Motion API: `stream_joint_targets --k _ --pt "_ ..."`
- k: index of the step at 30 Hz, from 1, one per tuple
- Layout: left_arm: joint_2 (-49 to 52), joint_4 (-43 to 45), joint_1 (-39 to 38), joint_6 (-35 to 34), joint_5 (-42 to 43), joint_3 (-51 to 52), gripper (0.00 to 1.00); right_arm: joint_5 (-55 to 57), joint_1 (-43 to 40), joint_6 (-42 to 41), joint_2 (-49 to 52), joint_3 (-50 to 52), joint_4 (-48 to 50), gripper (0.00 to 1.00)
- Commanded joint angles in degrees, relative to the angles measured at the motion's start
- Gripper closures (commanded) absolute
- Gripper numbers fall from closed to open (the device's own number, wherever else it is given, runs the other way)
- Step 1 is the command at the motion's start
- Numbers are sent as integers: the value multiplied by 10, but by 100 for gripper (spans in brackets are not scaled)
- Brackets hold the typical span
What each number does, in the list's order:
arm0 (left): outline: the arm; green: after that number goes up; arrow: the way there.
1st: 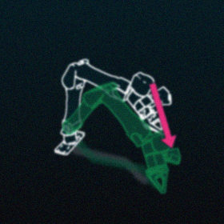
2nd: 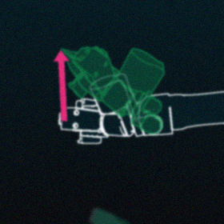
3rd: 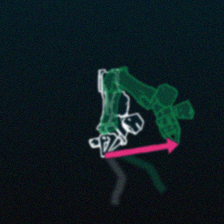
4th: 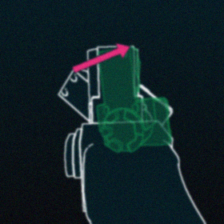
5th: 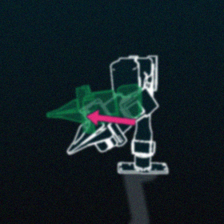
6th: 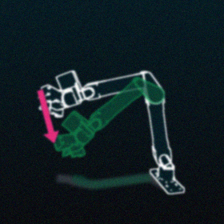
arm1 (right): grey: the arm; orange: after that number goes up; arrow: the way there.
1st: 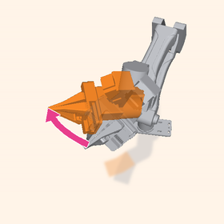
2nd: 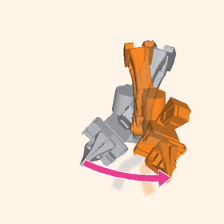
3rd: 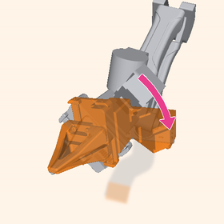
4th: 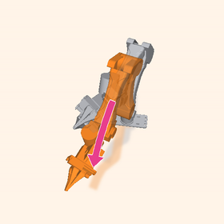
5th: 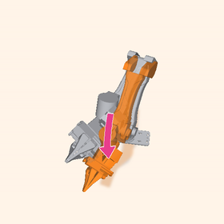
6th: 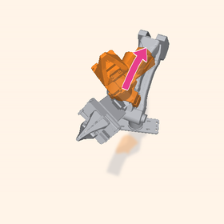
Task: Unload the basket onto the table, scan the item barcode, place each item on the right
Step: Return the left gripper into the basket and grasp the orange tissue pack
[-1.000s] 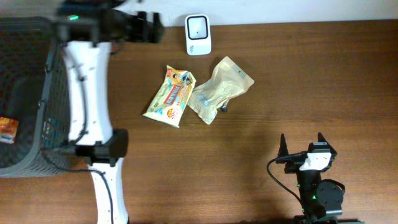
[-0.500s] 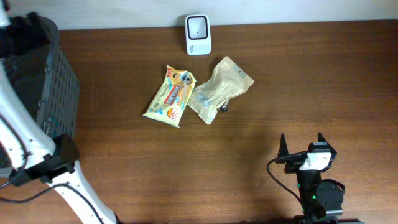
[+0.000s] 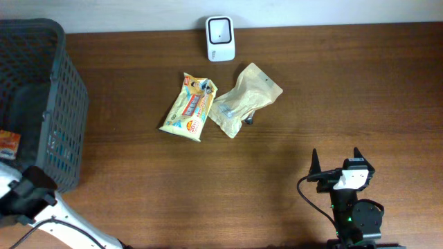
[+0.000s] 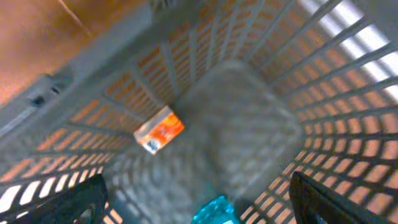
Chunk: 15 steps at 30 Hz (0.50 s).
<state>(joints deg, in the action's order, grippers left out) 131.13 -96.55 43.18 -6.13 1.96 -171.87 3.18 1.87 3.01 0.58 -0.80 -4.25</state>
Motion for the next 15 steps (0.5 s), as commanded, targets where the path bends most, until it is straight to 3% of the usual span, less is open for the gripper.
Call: stream_joint_targets --k 1,12,15 --pt "-16 3 -3 21 -50 75 13 1 3 -4 -4 5 -2 2" --pt "-16 44 -23 159 -88 238 17 1 3 -4 -4 5 -2 1" --pt "-16 70 -54 166 -159 285 16 1 3 -4 -4 5 -2 2"
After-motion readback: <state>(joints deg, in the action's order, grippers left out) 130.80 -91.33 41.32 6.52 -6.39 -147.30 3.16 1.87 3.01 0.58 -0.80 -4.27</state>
